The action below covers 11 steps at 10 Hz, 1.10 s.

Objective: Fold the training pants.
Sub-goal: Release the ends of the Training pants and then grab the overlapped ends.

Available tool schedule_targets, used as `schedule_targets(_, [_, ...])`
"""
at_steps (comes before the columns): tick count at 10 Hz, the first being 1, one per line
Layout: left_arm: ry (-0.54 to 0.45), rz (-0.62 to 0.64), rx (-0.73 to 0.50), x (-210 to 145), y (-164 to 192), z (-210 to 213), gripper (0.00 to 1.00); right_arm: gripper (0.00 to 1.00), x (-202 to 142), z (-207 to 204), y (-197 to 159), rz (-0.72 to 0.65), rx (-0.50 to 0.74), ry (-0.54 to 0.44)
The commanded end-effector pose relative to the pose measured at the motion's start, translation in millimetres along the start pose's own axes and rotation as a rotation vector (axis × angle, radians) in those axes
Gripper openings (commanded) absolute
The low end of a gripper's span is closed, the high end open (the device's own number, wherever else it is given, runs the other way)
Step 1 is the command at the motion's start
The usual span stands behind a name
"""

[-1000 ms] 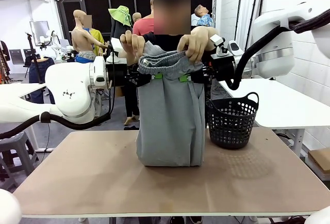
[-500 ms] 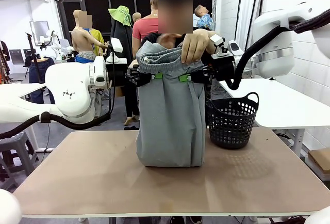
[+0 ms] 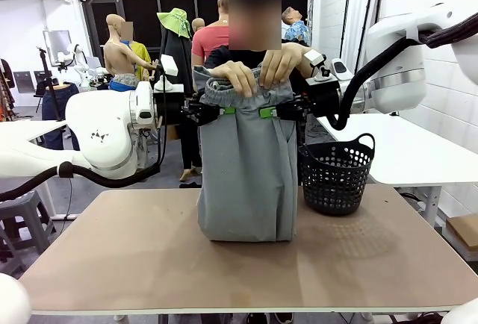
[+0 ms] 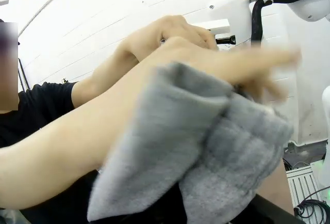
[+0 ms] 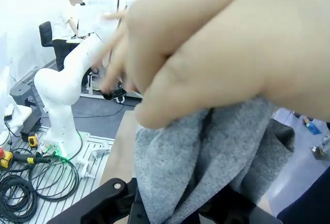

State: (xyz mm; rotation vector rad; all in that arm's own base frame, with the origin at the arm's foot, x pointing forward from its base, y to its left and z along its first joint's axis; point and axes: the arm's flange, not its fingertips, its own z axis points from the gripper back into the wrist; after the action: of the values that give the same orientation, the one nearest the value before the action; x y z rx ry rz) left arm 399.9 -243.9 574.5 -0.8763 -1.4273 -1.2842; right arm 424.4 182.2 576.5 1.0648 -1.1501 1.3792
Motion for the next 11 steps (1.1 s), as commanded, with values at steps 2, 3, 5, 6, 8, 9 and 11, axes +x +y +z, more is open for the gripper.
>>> schedule_targets(2, [-0.002,0.011,0.004,3.7,-0.7,-1.1,0.00,0.00,0.8,-0.4,1.1,-0.006,0.000,-0.020])
schedule_targets(3, [-0.002,0.011,0.004,3.7,-0.7,-1.1,0.00,0.00,0.8,-0.4,1.1,-0.006,0.000,-0.020])
schedule_targets(5, [-0.002,0.011,0.004,3.7,-0.7,-1.1,0.00,0.00,0.8,-0.4,1.1,-0.006,0.000,-0.020])
schedule_targets(6, [-0.002,0.011,0.004,3.7,-0.7,-1.1,0.00,0.00,0.8,-0.4,1.1,-0.006,0.000,-0.020])
schedule_targets(8, [-0.002,0.011,0.004,3.7,-0.7,-1.1,0.00,0.00,0.8,-0.4,1.1,-0.006,0.000,-0.020])
schedule_targets(9, [-0.002,0.011,0.004,3.7,-0.7,-1.1,0.00,0.00,0.8,-0.4,1.1,-0.006,0.000,-0.020])
schedule_targets(11, [-0.002,0.011,0.004,3.7,-0.7,-1.1,0.00,0.00,0.8,-0.4,1.1,-0.006,0.000,-0.020])
